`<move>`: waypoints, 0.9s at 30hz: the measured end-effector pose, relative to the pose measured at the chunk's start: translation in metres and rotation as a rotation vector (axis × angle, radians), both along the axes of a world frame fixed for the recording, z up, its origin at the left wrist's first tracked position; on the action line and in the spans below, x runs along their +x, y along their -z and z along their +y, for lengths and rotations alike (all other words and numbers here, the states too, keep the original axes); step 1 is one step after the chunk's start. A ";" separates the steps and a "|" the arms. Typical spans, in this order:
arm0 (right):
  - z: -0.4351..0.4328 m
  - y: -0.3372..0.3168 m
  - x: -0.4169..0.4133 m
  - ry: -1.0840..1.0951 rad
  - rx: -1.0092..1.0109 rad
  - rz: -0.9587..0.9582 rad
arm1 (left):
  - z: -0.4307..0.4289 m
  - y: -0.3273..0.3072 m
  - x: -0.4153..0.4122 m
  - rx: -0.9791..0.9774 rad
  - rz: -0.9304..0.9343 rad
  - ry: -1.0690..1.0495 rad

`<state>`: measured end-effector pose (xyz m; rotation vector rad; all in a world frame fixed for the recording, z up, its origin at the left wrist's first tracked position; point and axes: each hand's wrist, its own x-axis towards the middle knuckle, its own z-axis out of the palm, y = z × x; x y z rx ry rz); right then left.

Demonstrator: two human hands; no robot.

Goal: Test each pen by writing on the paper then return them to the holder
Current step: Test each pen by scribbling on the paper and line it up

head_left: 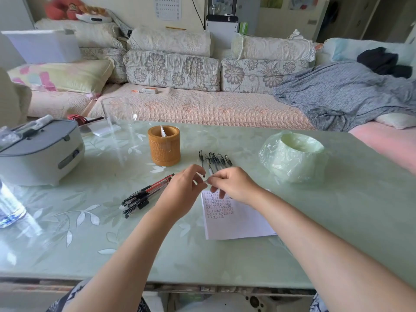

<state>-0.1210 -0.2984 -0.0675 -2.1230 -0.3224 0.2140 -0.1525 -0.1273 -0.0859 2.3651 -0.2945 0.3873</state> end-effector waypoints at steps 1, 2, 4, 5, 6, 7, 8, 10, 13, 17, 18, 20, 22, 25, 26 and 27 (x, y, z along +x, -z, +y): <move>0.000 -0.001 -0.003 0.013 0.023 0.018 | 0.000 -0.001 -0.003 -0.013 0.003 0.007; 0.000 -0.002 -0.005 0.027 0.043 0.033 | 0.001 -0.002 -0.005 -0.018 0.005 0.015; -0.001 0.000 -0.010 0.071 0.083 0.066 | 0.002 -0.003 -0.010 -0.003 0.040 0.037; -0.002 0.002 -0.012 0.099 0.108 0.084 | 0.004 -0.003 -0.013 0.023 0.083 0.048; -0.004 0.004 -0.014 0.130 0.136 0.102 | 0.006 -0.004 -0.015 0.057 0.141 0.055; -0.007 0.006 -0.015 0.163 0.166 0.123 | 0.009 -0.004 -0.017 0.094 0.209 0.055; -0.010 0.007 -0.015 0.197 0.194 0.143 | 0.013 -0.004 -0.018 0.132 0.268 0.050; -0.019 0.008 -0.017 0.262 0.225 0.161 | 0.020 -0.005 -0.019 0.200 0.330 0.032; -0.033 0.011 -0.019 0.324 0.217 0.171 | 0.024 -0.007 -0.018 0.210 0.337 0.014; -0.042 0.020 -0.019 0.332 0.068 0.128 | 0.019 -0.007 -0.016 0.199 0.331 0.010; -0.043 0.023 -0.017 0.319 0.011 0.084 | 0.017 -0.006 -0.016 0.193 0.327 0.010; -0.043 0.026 -0.015 0.275 -0.122 -0.011 | 0.012 -0.004 -0.015 0.185 0.319 0.010; -0.041 0.025 -0.015 0.197 -0.250 -0.156 | 0.006 -0.002 -0.015 0.178 0.300 0.010; -0.032 0.022 -0.021 -0.010 -0.366 -0.330 | -0.003 -0.002 -0.015 0.167 0.246 0.022; -0.029 0.022 -0.024 -0.069 -0.383 -0.342 | -0.005 -0.002 -0.014 0.161 0.229 0.029; -0.026 0.022 -0.026 -0.109 -0.393 -0.343 | -0.007 -0.002 -0.014 0.162 0.216 0.034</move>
